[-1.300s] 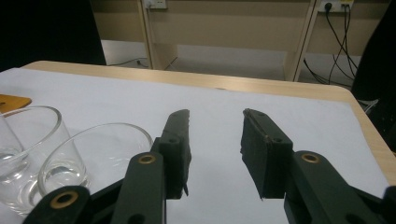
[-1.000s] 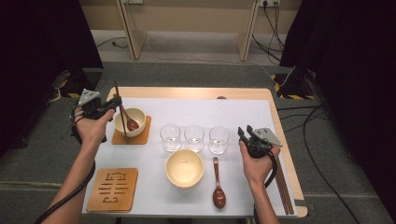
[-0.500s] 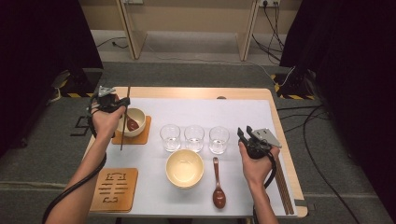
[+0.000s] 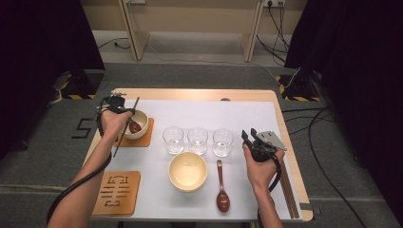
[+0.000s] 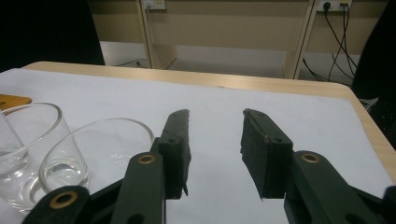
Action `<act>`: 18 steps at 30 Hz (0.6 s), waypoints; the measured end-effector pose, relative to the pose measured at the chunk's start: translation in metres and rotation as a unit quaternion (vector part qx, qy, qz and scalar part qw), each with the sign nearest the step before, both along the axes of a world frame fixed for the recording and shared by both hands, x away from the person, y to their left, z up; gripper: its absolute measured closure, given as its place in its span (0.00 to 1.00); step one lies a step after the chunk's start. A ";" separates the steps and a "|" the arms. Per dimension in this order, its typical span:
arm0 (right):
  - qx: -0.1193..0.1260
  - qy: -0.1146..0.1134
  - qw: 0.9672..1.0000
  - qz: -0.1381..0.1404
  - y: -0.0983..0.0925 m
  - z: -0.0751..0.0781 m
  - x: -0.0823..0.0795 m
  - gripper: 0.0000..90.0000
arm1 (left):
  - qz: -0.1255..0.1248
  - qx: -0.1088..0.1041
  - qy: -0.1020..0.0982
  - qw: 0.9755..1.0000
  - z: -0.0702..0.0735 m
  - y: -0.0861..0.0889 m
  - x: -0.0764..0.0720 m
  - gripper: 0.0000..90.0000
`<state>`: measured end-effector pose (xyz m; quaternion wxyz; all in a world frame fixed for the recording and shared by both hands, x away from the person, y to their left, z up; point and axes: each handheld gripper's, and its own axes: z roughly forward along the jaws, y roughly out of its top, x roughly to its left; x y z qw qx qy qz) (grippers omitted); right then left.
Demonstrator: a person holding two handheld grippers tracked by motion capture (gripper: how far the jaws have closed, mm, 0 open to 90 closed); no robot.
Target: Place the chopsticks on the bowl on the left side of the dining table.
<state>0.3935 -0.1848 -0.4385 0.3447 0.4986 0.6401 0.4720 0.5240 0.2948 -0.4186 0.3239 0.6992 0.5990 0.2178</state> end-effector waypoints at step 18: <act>-0.002 0.009 1.000 0.005 0.001 0.003 0.003 0.68 | -0.008 0.008 -0.001 1.000 0.004 0.000 -0.003 0.76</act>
